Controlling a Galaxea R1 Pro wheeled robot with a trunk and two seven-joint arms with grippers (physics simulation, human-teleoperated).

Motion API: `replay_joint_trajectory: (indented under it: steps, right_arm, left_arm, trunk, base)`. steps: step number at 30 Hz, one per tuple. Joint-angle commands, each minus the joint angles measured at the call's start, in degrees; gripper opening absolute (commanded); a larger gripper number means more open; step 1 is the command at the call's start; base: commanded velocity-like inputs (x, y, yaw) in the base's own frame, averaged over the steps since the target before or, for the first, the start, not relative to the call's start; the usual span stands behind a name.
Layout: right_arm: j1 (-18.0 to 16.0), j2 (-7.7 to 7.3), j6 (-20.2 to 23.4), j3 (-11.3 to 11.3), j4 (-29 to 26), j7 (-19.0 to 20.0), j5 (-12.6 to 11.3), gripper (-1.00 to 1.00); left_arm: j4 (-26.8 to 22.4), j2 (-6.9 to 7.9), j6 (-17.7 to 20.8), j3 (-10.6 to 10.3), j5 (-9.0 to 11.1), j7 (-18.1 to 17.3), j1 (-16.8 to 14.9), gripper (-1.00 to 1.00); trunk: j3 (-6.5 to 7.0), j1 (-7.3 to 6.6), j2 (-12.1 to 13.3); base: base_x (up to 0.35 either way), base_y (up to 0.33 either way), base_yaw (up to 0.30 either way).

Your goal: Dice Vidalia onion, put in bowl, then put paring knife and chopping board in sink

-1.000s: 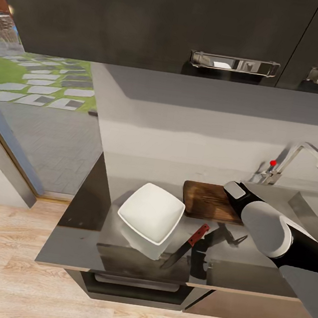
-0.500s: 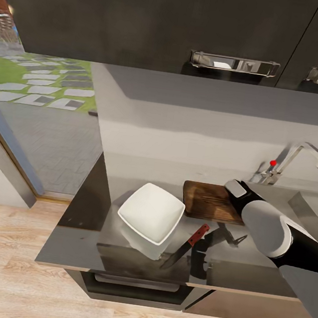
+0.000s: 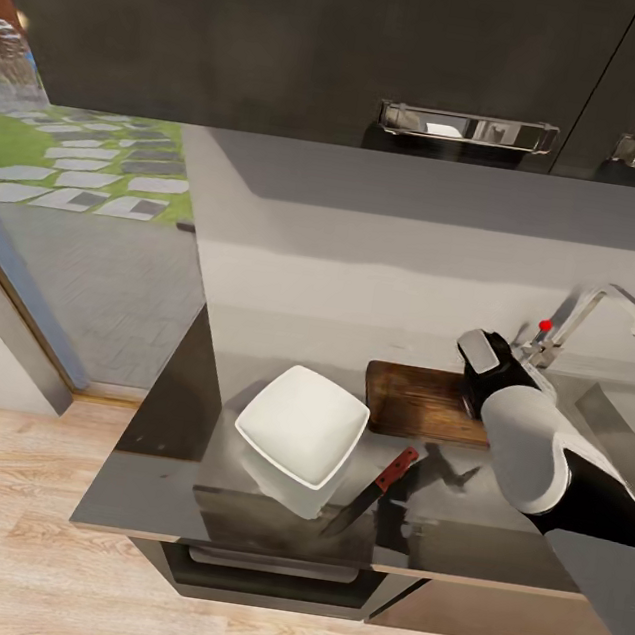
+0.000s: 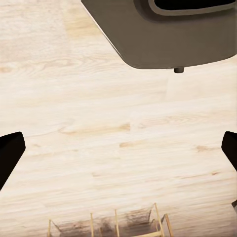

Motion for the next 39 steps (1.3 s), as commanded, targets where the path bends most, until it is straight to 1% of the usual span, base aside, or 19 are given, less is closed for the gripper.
replay_joint_trajectory:
  steps: [1,2,7,12,14,16,18,21,23,26,27,28,29,30,32,34,35,36,39]
  right_arm:
    - [0.0,0.21,1.4,0.2,-1.3,-0.6,-0.2,1.00]
    - [0.0,2.49,8.3,2.1,-10.5,-2.5,-0.3,1.00]
    - [0.0,5.25,16.5,4.4,-18.1,-2.9,-0.3,1.00]
    - [0.0,5.96,19.4,4.9,-19.7,-1.6,-0.3,1.00]
    - [0.0,6.03,20.0,4.9,-19.8,0.2,-0.3,1.00]
    - [0.0,6.06,21.4,4.9,-19.8,3.8,-0.2,1.00]
    - [0.2,6.06,22.4,5.0,-19.8,5.9,-0.2,1.00]
    - [1.9,6.04,24.2,5.2,-19.9,11.9,0.9,1.00]
    - [2.9,6.02,24.6,5.7,-20.0,14.6,2.0,1.00]
    - [4.7,6.01,25.0,8.1,-20.3,22.4,5.8,1.00]
    - [5.3,5.98,25.1,8.8,-20.4,25.8,7.3,1.00]
    - [5.7,5.97,25.1,9.0,-20.4,27.6,8.1,1.00]
    - [6.4,5.90,25.2,9.4,-20.4,31.4,9.6,1.00]
    - [6.8,5.86,25.2,9.5,-20.5,33.3,10.3,1.00]
    - [8.2,5.70,25.1,9.8,-20.6,41.0,13.2,1.00]
    - [8.7,5.65,25.0,9.8,-20.6,44.7,14.8,1.00]
    - [9.4,5.58,24.5,9.9,-20.9,50.0,17.2,1.00]
    - [11.7,5.52,20.8,9.9,-22.5,58.6,21.8,1.00]
    - [13.7,5.54,16.5,9.9,-24.4,62.0,23.6,1.00]
  left_arm:
    - [-0.2,0.04,0.3,-0.1,0.6,0.0,0.0,1.00]
    - [-0.4,0.06,0.3,-0.1,0.6,0.0,0.0,1.00]
    - [-0.5,0.04,0.3,-0.1,0.6,0.0,0.0,1.00]
    - [-0.5,0.00,0.3,-0.1,0.6,0.0,0.0,1.00]
    - [-0.5,-0.01,0.3,-0.1,0.6,0.0,0.0,1.00]
    - [-0.6,-0.02,0.3,-0.1,0.6,0.0,0.0,1.00]
    - [-0.6,-0.02,0.3,-0.1,0.6,0.0,0.0,1.00]
    - [-0.6,-0.02,0.3,-0.1,0.6,0.0,0.0,1.00]
    - [-0.6,-0.02,0.3,-0.1,0.6,0.0,0.0,1.00]
    - [-0.6,-0.02,0.3,-0.1,0.6,0.0,0.0,1.00]
    - [-0.6,-0.02,0.3,-0.1,0.6,0.0,0.0,1.00]
    - [-0.6,-0.02,0.3,-0.1,0.6,0.0,0.0,1.00]
    - [-0.6,-0.02,0.3,-0.1,0.6,0.0,0.0,1.00]
    - [-0.6,-0.02,0.3,-0.1,0.6,0.0,0.0,1.00]
    - [-0.6,-0.02,0.3,-0.1,0.6,0.0,-0.1,1.00]
    - [-0.6,-0.02,0.3,-0.1,0.6,0.0,-0.1,1.00]
    - [-0.6,-0.02,0.3,-0.1,0.6,0.0,-0.1,1.00]
    - [-0.6,-0.02,0.3,-0.1,0.6,0.0,-0.1,1.00]
    - [-0.6,-0.02,0.3,-0.1,0.6,0.0,-0.2,1.00]
  trunk:
    - [-0.09,0.03,-0.1]
    - [-0.09,0.03,-0.1]
    - [-0.09,0.03,-0.1]
    - [-0.09,0.03,-0.1]
    - [-0.09,0.03,-0.1]
    - [-0.09,0.03,-0.1]
    - [-0.09,0.03,-0.1]
    - [-0.09,0.03,-0.1]
    - [-0.09,0.03,-0.1]
    - [-0.09,0.03,-0.1]
    - [-0.09,0.03,-0.1]
    - [-0.09,0.03,-0.1]
    - [-0.09,0.03,-0.1]
    - [-0.09,0.03,-0.1]
    - [-0.09,0.03,-0.1]
    - [-0.09,0.03,-0.1]
    - [-0.09,0.03,-0.1]
    - [-0.09,0.03,-0.1]
    - [-0.09,0.03,-0.1]
  base:
    - [0.000,0.000,0.000]
    - [0.000,0.000,0.000]
    - [0.000,0.000,0.000]
    - [0.000,0.000,0.000]
    - [0.000,0.000,0.000]
    - [0.000,0.000,0.000]
    - [0.000,0.000,0.000]
    - [0.000,0.000,0.000]
    - [0.000,0.000,0.000]
    - [0.000,0.000,0.000]
    - [0.000,0.000,0.000]
    - [0.000,0.000,0.000]
    - [0.000,0.000,0.000]
    - [0.000,0.000,0.000]
    - [0.000,0.000,0.000]
    - [0.000,0.000,0.000]
    - [0.000,0.000,0.000]
    - [0.000,0.000,0.000]
    - [0.000,0.000,0.000]
